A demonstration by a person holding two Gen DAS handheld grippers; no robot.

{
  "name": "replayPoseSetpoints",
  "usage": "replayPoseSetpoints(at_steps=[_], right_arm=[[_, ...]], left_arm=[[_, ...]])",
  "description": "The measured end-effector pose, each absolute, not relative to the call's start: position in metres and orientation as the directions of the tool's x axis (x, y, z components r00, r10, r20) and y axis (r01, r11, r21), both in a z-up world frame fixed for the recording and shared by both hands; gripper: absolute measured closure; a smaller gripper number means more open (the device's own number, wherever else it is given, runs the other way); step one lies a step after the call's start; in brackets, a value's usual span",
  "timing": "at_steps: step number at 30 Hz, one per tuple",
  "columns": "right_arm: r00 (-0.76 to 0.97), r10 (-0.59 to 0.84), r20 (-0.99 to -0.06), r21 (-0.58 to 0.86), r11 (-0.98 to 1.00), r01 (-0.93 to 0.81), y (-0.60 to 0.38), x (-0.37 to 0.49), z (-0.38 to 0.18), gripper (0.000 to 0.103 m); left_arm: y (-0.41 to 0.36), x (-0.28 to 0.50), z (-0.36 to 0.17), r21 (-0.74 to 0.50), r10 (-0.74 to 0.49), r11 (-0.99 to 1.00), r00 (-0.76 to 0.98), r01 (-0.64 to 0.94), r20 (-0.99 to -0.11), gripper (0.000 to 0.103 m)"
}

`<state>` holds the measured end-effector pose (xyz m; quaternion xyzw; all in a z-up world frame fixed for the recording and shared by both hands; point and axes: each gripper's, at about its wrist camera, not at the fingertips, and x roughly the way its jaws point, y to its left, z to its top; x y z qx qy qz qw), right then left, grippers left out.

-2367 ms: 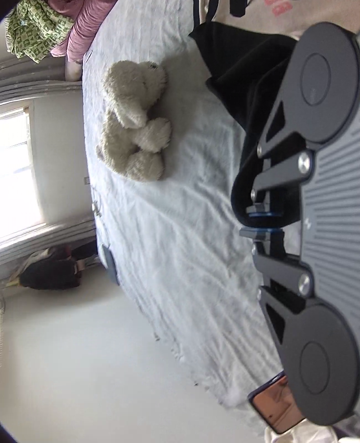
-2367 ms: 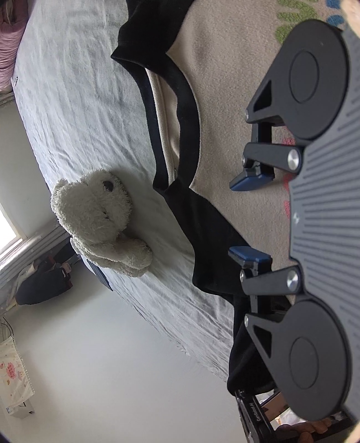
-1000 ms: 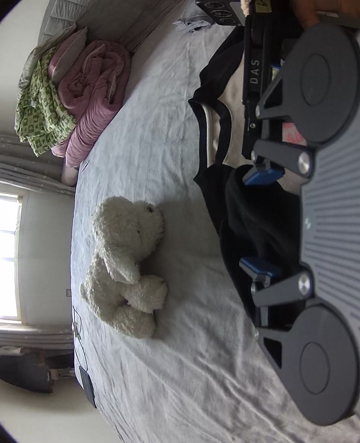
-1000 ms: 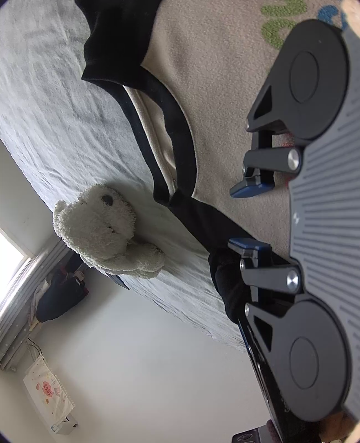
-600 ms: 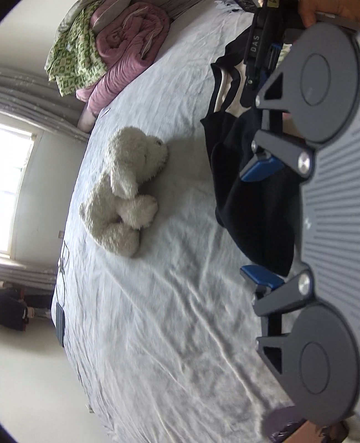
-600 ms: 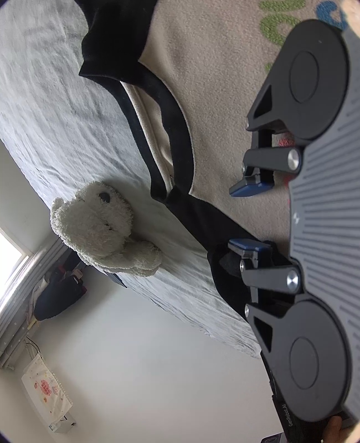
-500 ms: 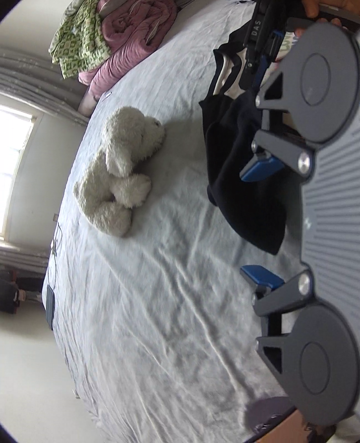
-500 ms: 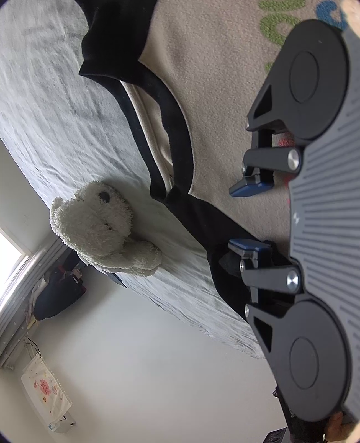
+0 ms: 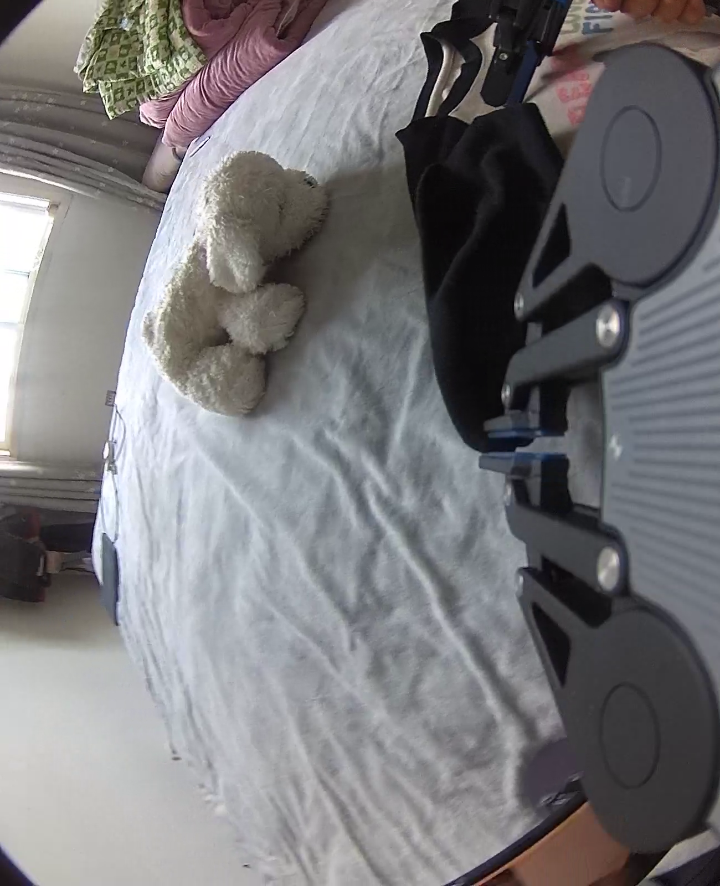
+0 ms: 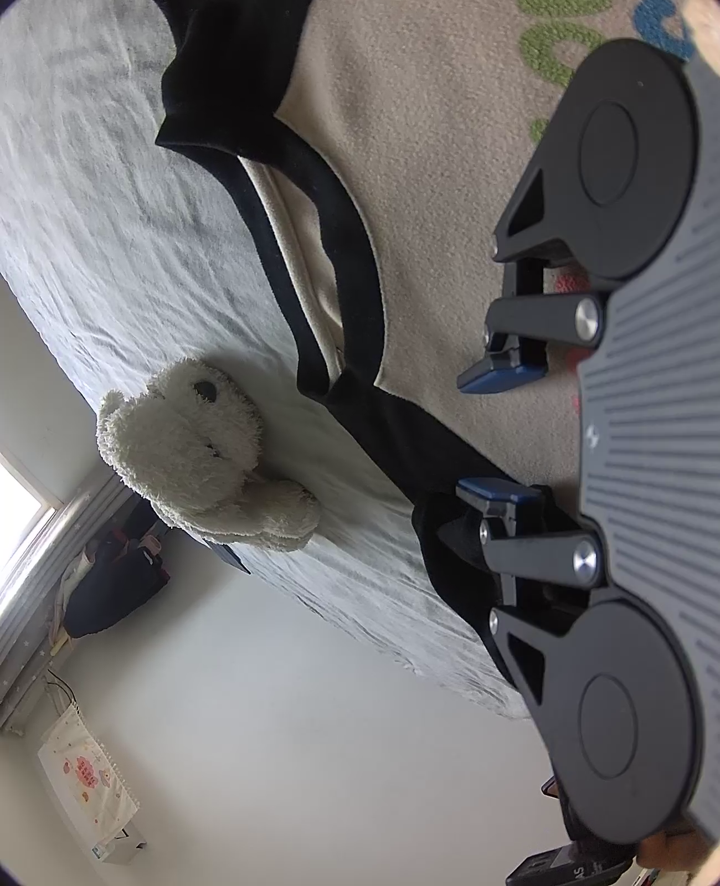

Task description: Fold clothes

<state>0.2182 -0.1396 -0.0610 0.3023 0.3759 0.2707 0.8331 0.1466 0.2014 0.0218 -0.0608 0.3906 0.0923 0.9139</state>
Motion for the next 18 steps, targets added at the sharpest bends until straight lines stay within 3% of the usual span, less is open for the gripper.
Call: replayPoseSetpoints(at_steps=[9, 18], right_arm=[[0.556, 0.698, -0.451, 0.706, 0.66, -0.256, -0.133, 0.215, -0.058, 0.064], [0.559, 0.698, -0.447, 0.704, 0.66, -0.262, -0.133, 0.216, -0.057, 0.064]], left_arm=[[0.231, 0.172, 0.082, 0.24, 0.323, 0.946, 0.577, -0.218, -0.75, 0.099], [0.303, 0.211, 0.105, 0.383, 0.49, 0.864, 0.375, -0.325, -0.787, 0.099]])
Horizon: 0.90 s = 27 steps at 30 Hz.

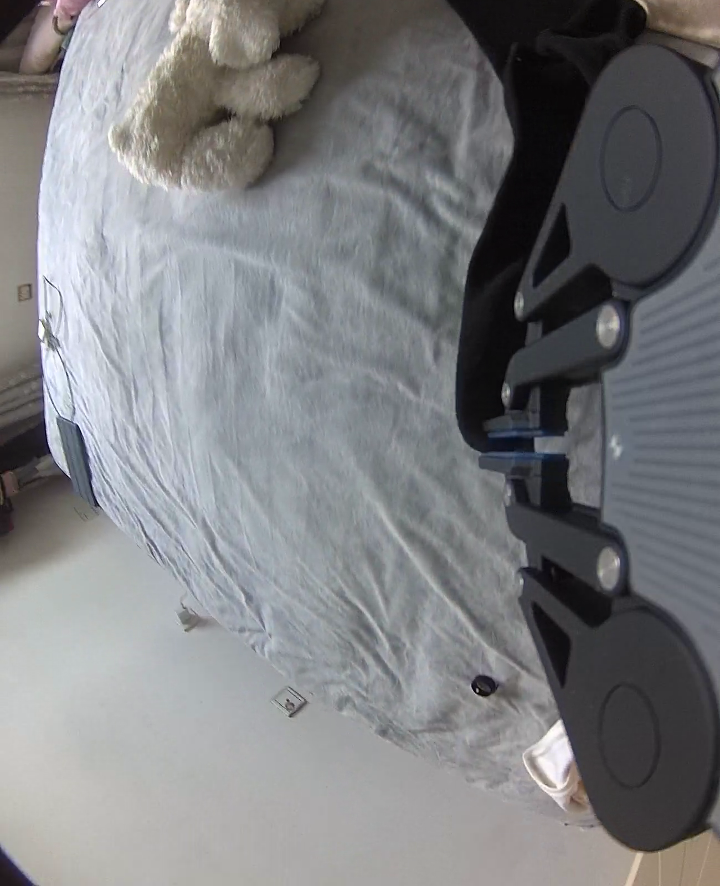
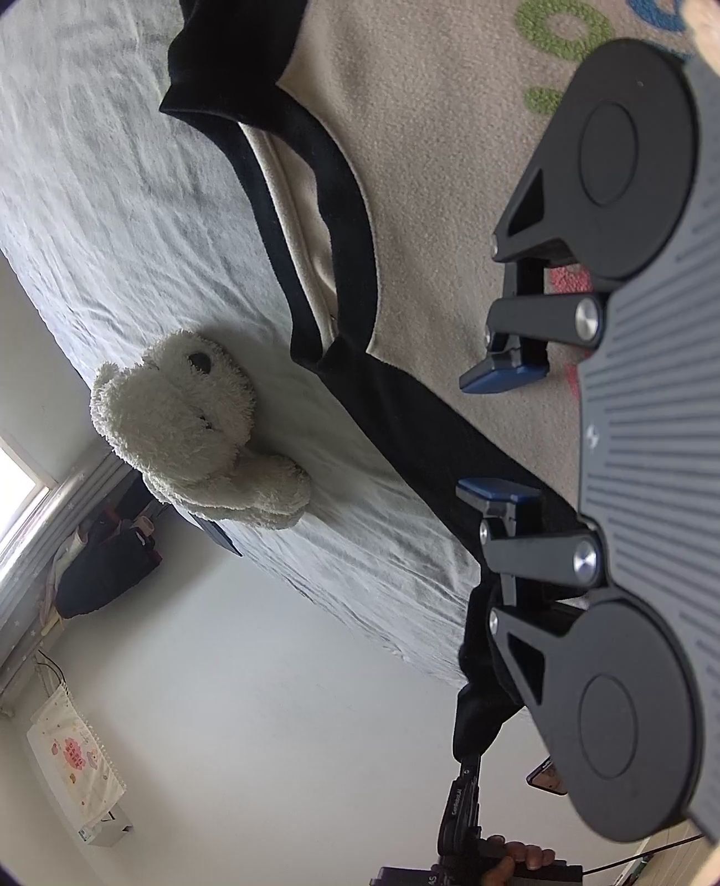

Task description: Fold clothes

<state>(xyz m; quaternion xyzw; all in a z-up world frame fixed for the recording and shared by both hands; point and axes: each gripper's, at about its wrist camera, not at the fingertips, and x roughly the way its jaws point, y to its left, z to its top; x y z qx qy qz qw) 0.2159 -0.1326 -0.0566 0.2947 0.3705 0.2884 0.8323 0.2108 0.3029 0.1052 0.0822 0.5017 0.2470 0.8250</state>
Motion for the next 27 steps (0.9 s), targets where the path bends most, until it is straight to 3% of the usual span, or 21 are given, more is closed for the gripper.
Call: replayPoseSetpoints(at_steps=[6, 15, 19, 23, 27], right_arm=[[0.576, 0.689, -0.441, 0.688, 0.671, -0.276, -0.13, 0.214, -0.053, 0.064], [0.579, 0.665, -0.471, 0.63, 0.713, -0.308, -0.118, 0.212, -0.052, 0.064], [0.574, 0.659, -0.485, 0.59, 0.732, -0.341, -0.108, 0.208, -0.051, 0.064], [0.551, 0.679, -0.485, 0.562, 0.725, -0.398, -0.093, 0.202, -0.049, 0.064], [0.526, 0.711, -0.467, 0.532, 0.701, -0.475, -0.078, 0.192, -0.044, 0.064]], left_arm=[[0.354, 0.241, 0.089, 0.466, 0.567, 0.793, 0.196, -0.392, -0.8, 0.098], [0.387, 0.269, 0.05, 0.433, 0.526, 0.787, 0.113, -0.44, -0.843, 0.097], [0.396, 0.274, 0.05, 0.315, 0.422, 0.839, 0.167, -0.443, -0.891, 0.092], [0.407, 0.271, 0.053, 0.213, 0.325, 0.887, 0.224, -0.41, -0.919, 0.067], [0.435, 0.259, 0.054, 0.074, 0.192, 0.92, 0.278, -0.384, -0.941, 0.062]])
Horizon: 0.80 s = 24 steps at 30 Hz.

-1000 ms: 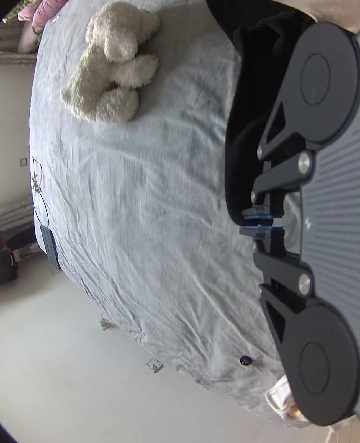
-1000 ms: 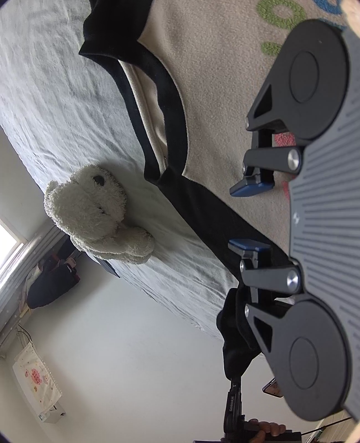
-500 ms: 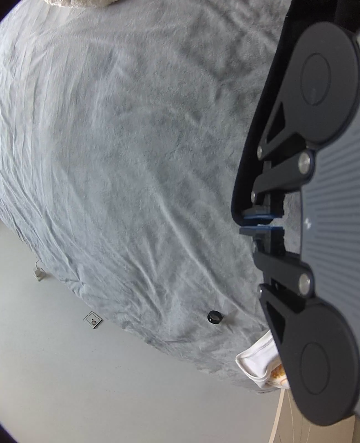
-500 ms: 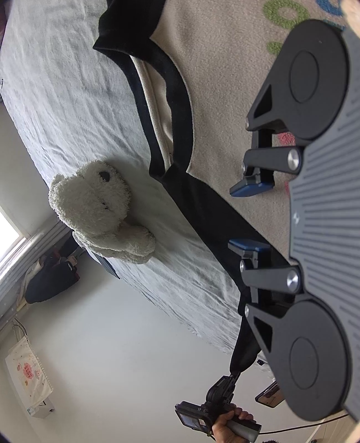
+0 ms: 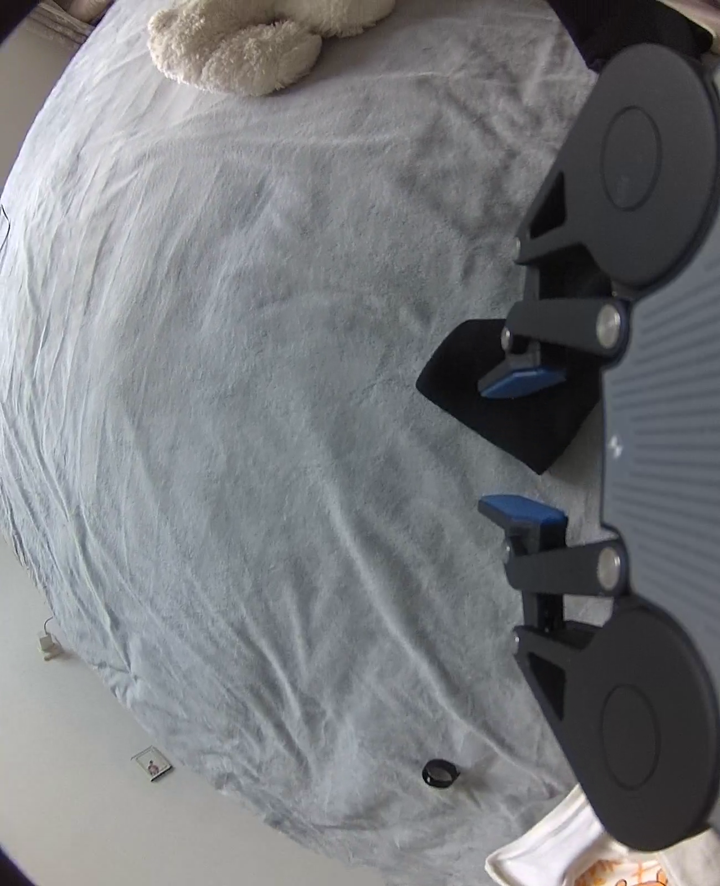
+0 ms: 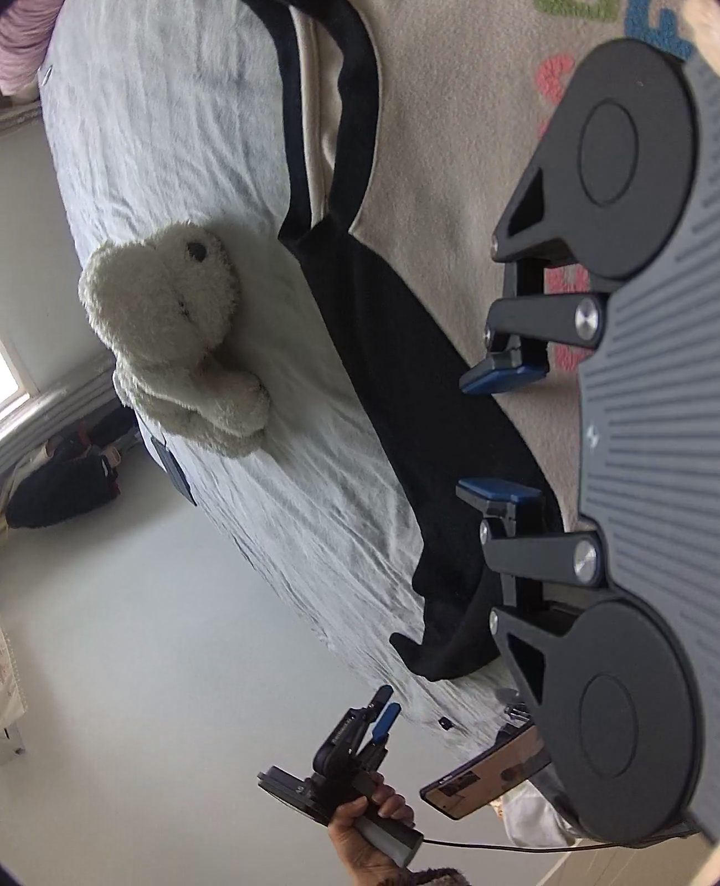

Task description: Fold clothes

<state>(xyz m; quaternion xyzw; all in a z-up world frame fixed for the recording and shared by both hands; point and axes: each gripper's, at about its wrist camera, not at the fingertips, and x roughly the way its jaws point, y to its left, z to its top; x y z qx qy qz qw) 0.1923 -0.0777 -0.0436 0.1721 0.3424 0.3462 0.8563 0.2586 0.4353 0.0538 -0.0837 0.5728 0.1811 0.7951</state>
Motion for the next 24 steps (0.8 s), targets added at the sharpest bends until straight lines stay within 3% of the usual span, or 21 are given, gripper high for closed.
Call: replayPoseSetpoints(at_steps=[6, 14, 16, 21, 24], right_arm=[[0.496, 0.745, -0.445, 0.434, 0.664, -0.609, -0.046, 0.173, -0.031, 0.064], [0.416, 0.759, -0.5, 0.24, 0.584, -0.776, 0.019, 0.148, -0.022, 0.064], [0.407, 0.749, -0.523, 0.186, 0.566, -0.803, 0.033, 0.144, -0.023, 0.064], [0.432, 0.687, -0.584, 0.024, 0.547, -0.837, 0.063, 0.143, -0.03, 0.064], [0.445, 0.648, -0.618, -0.065, 0.522, -0.851, 0.077, 0.147, -0.038, 0.065]], left_arm=[[0.481, 0.23, 0.038, -0.223, -0.126, 0.928, 0.313, -0.299, -0.941, 0.057], [0.521, 0.215, 0.002, -0.439, -0.277, 0.843, 0.449, -0.312, -0.85, 0.06], [0.52, 0.217, -0.009, -0.449, -0.294, 0.839, 0.437, -0.308, -0.85, 0.064], [0.512, 0.217, -0.026, -0.427, -0.273, 0.849, 0.433, -0.312, -0.859, 0.095], [0.508, 0.212, -0.024, -0.425, -0.26, 0.853, 0.458, -0.304, -0.85, 0.096]])
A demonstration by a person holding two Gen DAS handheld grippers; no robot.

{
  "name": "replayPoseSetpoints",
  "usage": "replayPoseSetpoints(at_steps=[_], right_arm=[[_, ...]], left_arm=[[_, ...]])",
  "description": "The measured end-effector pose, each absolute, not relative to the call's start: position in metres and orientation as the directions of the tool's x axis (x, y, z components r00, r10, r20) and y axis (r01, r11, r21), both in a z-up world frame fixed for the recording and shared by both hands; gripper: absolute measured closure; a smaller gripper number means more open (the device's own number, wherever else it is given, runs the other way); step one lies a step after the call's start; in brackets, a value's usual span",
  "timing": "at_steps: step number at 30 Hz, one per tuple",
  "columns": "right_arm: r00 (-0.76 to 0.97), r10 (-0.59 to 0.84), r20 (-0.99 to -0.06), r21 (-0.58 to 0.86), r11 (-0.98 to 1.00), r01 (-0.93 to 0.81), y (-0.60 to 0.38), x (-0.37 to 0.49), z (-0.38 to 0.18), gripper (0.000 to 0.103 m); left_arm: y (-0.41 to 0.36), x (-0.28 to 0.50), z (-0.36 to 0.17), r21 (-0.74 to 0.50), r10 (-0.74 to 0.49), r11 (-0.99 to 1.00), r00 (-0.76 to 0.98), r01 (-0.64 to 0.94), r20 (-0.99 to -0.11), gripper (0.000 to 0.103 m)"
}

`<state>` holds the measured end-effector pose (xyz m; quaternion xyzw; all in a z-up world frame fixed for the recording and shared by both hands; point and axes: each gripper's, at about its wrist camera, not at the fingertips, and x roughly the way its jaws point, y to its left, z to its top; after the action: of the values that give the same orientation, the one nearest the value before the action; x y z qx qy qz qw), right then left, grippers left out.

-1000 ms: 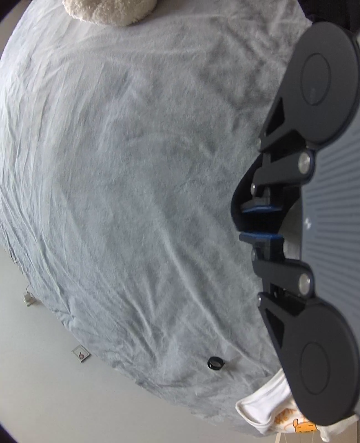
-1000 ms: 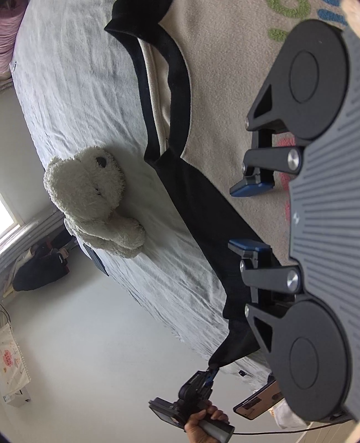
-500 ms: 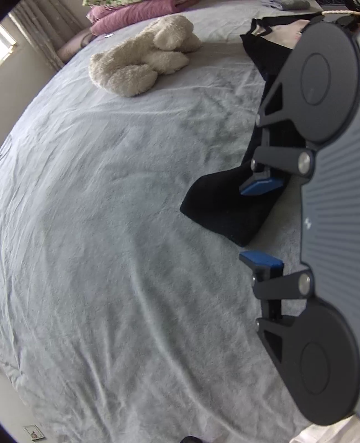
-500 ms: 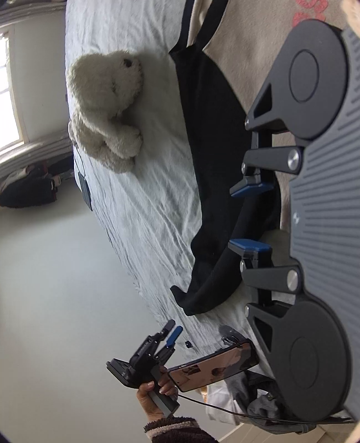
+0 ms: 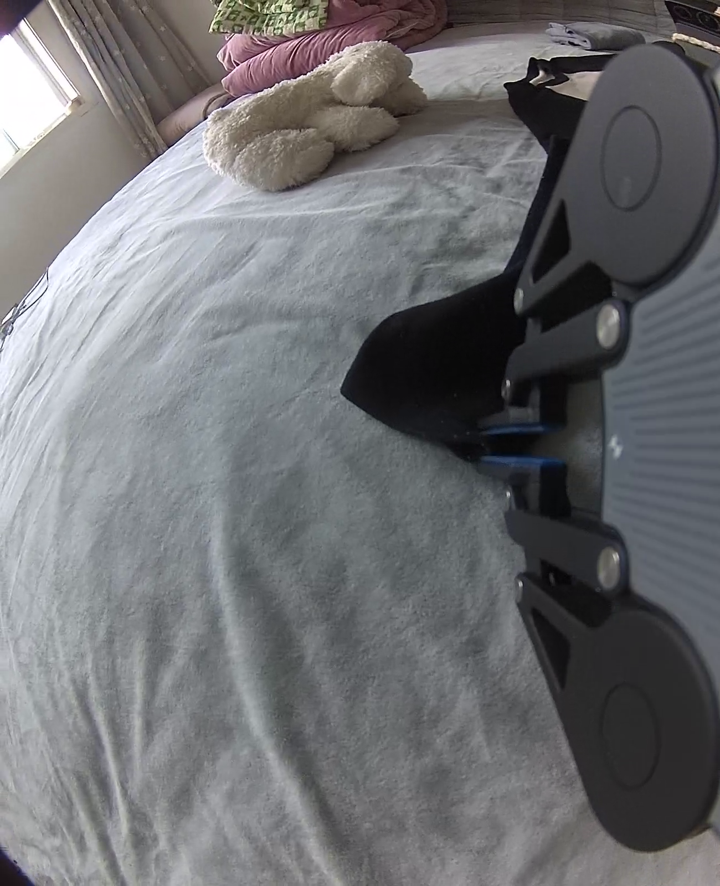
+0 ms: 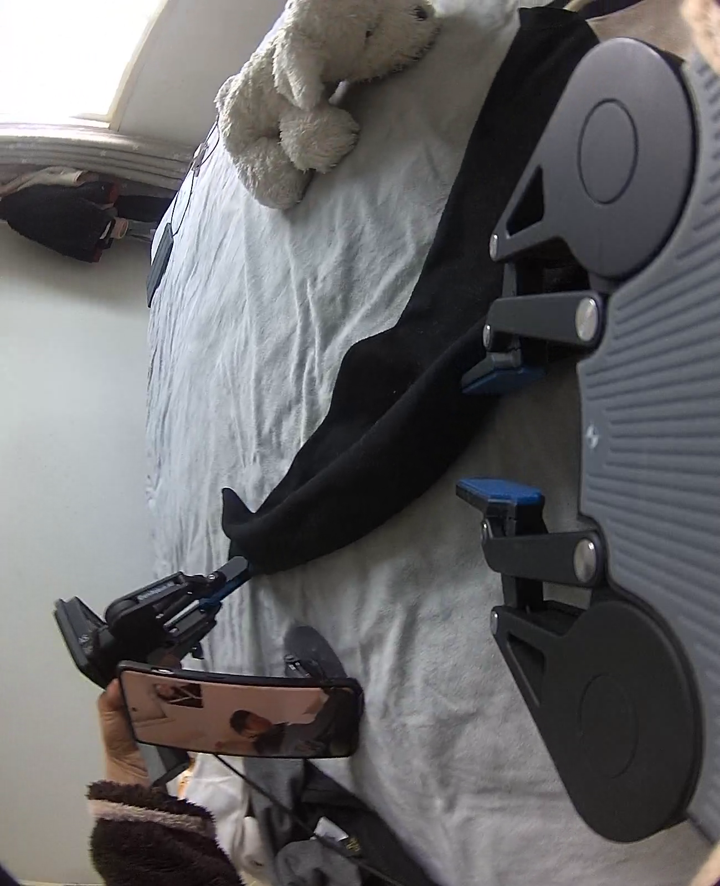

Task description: Fold clothes

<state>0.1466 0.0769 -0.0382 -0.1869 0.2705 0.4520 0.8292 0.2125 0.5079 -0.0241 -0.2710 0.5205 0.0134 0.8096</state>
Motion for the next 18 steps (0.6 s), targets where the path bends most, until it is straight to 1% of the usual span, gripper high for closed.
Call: replayPoseSetpoints(at_steps=[1, 2, 3, 4, 5, 8, 12, 16, 17, 18], right_arm=[[0.452, 0.637, -0.625, -0.097, 0.511, -0.854, 0.081, 0.147, -0.041, 0.067], [0.469, 0.627, -0.622, -0.135, 0.504, -0.853, 0.085, 0.147, -0.042, 0.074], [0.489, 0.617, -0.617, -0.172, 0.5, -0.849, 0.088, 0.147, -0.043, 0.086], [0.51, 0.601, -0.615, -0.205, 0.503, -0.84, 0.091, 0.147, -0.043, 0.095], [0.525, 0.588, -0.616, -0.229, 0.504, -0.833, 0.094, 0.149, -0.043, 0.101], [0.496, 0.6, -0.627, -0.209, 0.484, -0.85, 0.092, 0.152, -0.037, 0.102], [0.37, 0.686, -0.626, -0.034, 0.45, -0.892, 0.075, 0.158, -0.02, 0.102], [0.25, 0.694, -0.675, 0.074, 0.401, -0.913, 0.072, 0.163, -0.019, 0.101], [0.221, 0.681, -0.698, 0.093, 0.392, -0.915, 0.075, 0.165, -0.023, 0.1], [0.207, 0.676, -0.707, 0.096, 0.382, -0.919, 0.077, 0.163, -0.024, 0.097]], left_arm=[[0.507, 0.21, -0.022, -0.424, -0.256, 0.854, 0.466, -0.301, -0.847, 0.097], [0.508, 0.207, -0.018, -0.426, -0.253, 0.854, 0.477, -0.298, -0.842, 0.097], [0.509, 0.203, -0.014, -0.429, -0.254, 0.855, 0.485, -0.292, -0.837, 0.097], [0.509, 0.199, -0.009, -0.431, -0.254, 0.855, 0.491, -0.288, -0.833, 0.097], [0.511, 0.195, -0.004, -0.431, -0.254, 0.856, 0.495, -0.286, -0.831, 0.097], [0.514, 0.182, 0.005, -0.419, -0.252, 0.867, 0.49, -0.269, -0.835, 0.097], [0.52, 0.17, 0.002, -0.381, -0.247, 0.888, 0.433, -0.257, -0.867, 0.097], [0.519, 0.162, -0.019, -0.333, -0.259, 0.916, 0.304, -0.223, -0.917, 0.096], [0.517, 0.16, -0.023, -0.327, -0.262, 0.923, 0.289, -0.205, -0.921, 0.095], [0.518, 0.159, -0.022, -0.334, -0.268, 0.921, 0.296, -0.2, -0.917, 0.095]])
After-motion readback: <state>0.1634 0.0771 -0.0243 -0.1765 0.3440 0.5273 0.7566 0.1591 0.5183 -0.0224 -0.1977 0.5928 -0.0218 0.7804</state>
